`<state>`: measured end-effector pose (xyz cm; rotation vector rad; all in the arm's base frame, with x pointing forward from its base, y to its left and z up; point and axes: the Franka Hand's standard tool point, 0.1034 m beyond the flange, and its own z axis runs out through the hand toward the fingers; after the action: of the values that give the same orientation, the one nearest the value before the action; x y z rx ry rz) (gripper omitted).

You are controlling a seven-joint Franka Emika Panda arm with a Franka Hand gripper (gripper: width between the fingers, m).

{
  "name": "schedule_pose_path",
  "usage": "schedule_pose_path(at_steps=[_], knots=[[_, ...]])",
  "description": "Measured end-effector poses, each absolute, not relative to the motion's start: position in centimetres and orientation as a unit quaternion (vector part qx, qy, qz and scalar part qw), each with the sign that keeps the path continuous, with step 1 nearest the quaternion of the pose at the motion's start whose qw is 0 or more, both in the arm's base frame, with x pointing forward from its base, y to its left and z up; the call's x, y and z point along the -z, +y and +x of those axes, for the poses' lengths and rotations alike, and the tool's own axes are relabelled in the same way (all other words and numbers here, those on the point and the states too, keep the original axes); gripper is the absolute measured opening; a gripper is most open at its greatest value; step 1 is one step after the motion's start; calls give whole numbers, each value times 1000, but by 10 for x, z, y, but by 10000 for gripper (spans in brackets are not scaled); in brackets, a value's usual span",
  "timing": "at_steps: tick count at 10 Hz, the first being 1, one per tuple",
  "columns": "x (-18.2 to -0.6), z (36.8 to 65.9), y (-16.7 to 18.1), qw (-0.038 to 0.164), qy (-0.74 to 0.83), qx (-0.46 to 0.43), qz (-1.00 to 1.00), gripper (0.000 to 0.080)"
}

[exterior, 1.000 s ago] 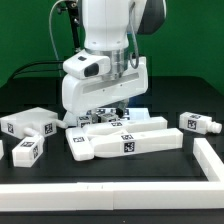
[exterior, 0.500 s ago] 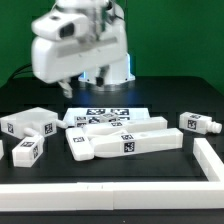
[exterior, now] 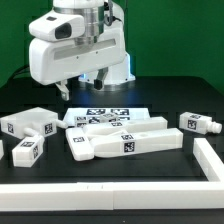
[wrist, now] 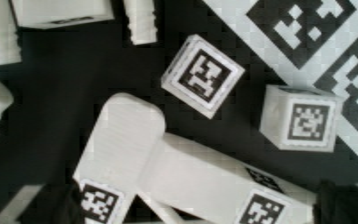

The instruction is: Assemble chair

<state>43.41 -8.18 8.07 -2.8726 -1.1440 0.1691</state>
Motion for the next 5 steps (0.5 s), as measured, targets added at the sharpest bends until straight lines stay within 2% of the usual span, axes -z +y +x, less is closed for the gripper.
schedule_pose_path(at_steps=[2,5], knots=[[-67,447,-123,23,-397,-56,-916,649],[-68,450,-127,26,-402,-59,-913,649]])
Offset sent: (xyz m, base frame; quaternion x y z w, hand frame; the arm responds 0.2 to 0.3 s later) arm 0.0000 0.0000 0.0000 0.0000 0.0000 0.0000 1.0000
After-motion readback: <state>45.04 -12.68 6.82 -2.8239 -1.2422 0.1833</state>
